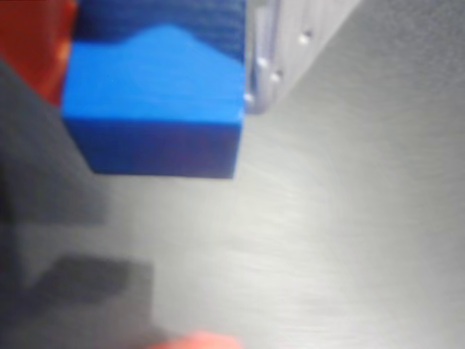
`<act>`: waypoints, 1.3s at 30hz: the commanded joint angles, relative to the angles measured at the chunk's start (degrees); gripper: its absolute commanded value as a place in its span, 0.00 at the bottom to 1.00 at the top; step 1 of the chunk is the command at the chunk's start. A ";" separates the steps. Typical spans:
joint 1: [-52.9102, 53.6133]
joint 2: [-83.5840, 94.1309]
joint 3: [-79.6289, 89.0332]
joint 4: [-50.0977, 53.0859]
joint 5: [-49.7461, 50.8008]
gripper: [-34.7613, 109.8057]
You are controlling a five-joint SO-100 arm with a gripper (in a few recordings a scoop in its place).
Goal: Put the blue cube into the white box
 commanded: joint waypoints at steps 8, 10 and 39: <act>26.46 11.25 -1.76 13.36 -0.97 0.24; 31.55 11.60 -1.58 15.12 -1.23 0.24; 66.97 16.52 13.01 8.79 -23.73 0.32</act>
